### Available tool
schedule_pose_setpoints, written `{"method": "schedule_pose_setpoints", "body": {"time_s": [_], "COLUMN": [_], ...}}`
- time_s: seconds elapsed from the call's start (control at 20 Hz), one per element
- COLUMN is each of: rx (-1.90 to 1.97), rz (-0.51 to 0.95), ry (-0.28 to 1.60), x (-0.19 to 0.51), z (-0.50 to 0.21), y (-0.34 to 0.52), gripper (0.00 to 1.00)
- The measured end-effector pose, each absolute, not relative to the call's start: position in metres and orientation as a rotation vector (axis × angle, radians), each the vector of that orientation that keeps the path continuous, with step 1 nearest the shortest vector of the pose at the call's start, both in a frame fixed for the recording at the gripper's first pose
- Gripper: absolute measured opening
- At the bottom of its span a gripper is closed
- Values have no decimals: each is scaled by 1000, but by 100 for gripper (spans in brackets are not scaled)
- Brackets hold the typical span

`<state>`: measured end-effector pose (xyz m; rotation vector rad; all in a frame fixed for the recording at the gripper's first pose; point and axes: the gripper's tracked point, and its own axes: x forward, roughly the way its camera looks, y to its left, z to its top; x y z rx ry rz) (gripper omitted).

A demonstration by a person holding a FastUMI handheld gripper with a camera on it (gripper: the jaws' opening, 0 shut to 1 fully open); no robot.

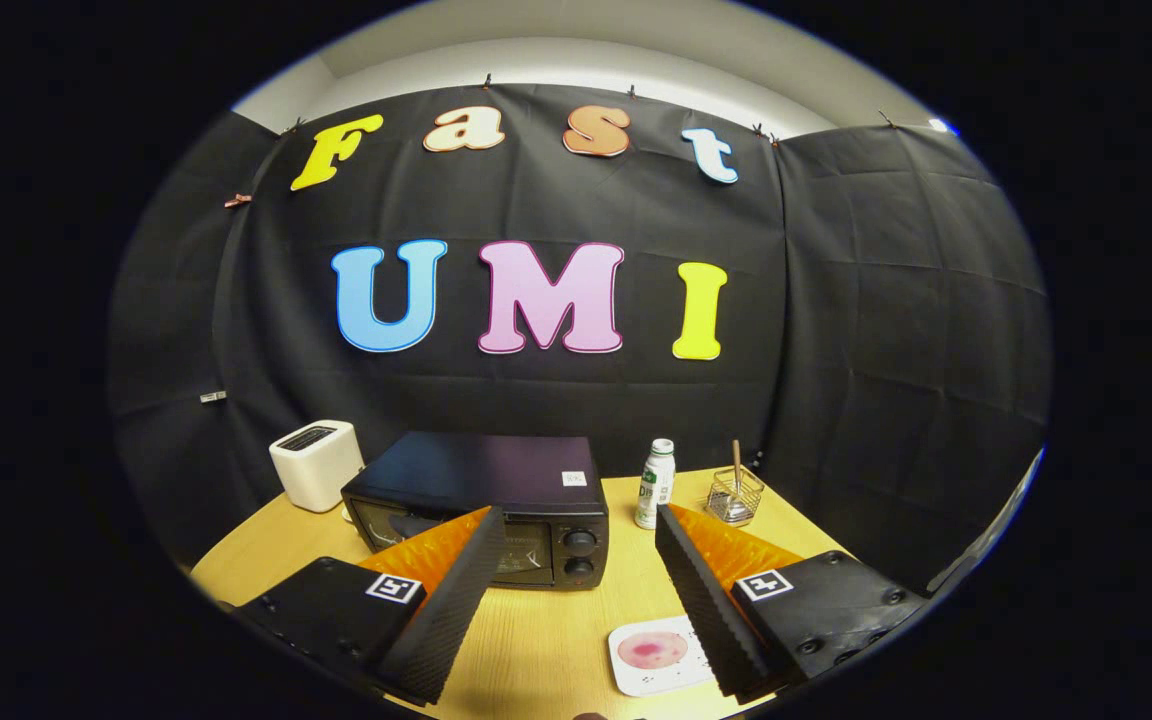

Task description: Open the toaster oven, put the food inside, and close the toaster oven door.

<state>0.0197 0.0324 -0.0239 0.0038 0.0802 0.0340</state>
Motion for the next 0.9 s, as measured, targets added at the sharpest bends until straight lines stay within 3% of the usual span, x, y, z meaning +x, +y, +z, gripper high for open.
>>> {"method": "schedule_pose_setpoints", "body": {"time_s": [0.45,0.9], "rx": [49,-4], "rz": [82,144], "ry": [132,271], "x": [84,141], "z": [-39,-106], "y": [99,164], "gripper": [98,98]}}
